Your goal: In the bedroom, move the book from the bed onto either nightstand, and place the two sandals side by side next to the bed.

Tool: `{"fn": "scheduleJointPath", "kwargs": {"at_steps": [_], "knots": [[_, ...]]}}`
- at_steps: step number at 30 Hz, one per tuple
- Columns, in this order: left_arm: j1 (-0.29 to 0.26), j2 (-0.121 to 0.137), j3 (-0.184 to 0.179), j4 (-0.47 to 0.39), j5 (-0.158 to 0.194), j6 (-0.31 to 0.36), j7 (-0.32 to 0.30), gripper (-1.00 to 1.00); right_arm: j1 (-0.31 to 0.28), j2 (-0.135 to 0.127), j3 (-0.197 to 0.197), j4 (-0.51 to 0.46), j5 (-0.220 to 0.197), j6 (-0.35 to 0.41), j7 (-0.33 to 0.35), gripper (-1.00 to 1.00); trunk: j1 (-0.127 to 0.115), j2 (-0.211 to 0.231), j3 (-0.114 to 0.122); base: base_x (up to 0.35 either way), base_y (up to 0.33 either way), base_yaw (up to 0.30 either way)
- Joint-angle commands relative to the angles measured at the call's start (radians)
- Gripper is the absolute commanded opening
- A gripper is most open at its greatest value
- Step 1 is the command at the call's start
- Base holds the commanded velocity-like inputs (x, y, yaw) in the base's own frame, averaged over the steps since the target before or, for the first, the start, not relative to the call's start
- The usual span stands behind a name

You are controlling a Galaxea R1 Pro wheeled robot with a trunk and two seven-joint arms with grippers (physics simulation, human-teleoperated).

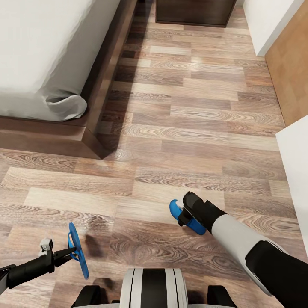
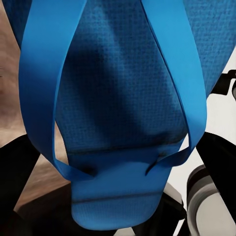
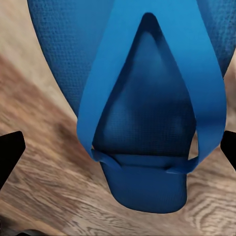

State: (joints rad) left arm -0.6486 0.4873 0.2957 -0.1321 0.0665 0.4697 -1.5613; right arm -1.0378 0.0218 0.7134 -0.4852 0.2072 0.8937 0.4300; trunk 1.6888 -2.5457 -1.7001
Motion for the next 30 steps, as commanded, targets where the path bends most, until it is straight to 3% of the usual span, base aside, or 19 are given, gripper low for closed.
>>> {"fn": "scheduleJointPath", "kwargs": {"at_steps": [1,6,16,17,30], "knots": [[0.0,0.0,-0.006,0.0,0.007,0.01,-0.003,-1.0,-0.001,0.0,0.003,-0.001,0.011,0.002,0.009,1.0,0.0,0.0,-0.005,0.0,0.0,0.0],[0.0,0.0,-0.006,0.0,0.007,0.01,-0.003,-1.0,-0.001,0.0,0.003,-0.001,0.011,0.002,0.009,1.0,0.003,-0.002,-0.024,0.0,0.0,0.0],[0.0,0.0,-0.006,0.0,0.007,0.01,-0.003,-1.0,-0.001,-0.001,0.002,-0.001,0.011,0.002,0.009,1.0,0.003,-0.002,-0.024,0.0,0.0,0.0],[0.0,0.0,-0.006,0.0,0.007,0.01,-0.003,-1.0,-0.001,-0.001,0.002,-0.001,0.011,0.002,0.009,-1.0,0.003,-0.002,-0.024,0.0,0.0,0.0],[0.0,0.0,-0.006,0.0,0.007,0.01,-0.003,-1.0,-0.001,-0.001,0.0,-0.001,0.011,0.002,0.009,-1.0,0.003,-0.002,-0.024,0.0,0.0,0.0]]}}
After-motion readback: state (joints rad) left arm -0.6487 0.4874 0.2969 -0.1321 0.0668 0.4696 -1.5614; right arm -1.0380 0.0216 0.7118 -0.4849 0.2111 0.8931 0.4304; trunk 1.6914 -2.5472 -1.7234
